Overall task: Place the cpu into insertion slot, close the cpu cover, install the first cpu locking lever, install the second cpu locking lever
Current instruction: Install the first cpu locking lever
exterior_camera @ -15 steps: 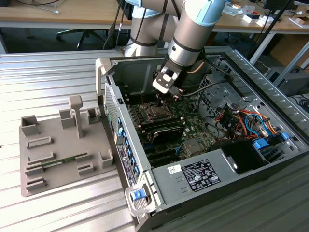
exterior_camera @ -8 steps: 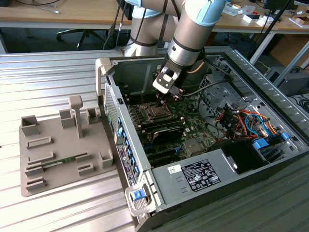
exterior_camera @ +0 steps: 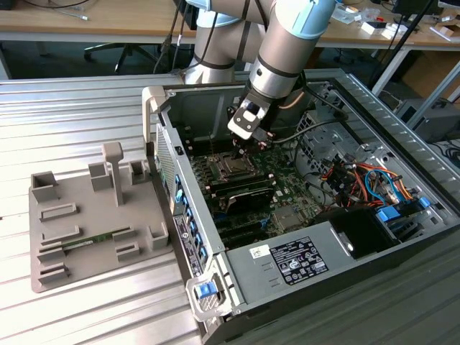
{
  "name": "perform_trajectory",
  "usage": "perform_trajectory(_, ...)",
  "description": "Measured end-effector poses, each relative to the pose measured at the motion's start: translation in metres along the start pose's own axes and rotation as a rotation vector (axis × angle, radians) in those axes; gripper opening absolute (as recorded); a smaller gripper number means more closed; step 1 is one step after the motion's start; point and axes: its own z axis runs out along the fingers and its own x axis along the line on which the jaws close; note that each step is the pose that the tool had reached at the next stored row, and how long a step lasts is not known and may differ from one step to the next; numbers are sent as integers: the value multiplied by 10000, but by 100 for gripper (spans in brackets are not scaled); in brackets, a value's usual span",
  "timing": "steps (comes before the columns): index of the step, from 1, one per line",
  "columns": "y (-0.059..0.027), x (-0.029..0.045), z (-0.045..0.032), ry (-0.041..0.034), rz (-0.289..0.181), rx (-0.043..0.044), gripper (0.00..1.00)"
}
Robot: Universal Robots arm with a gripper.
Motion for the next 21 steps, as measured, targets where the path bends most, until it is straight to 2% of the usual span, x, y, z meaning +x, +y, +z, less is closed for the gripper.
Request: perform_trajectory(21, 0, 0, 0, -19, -254, 11, 10)
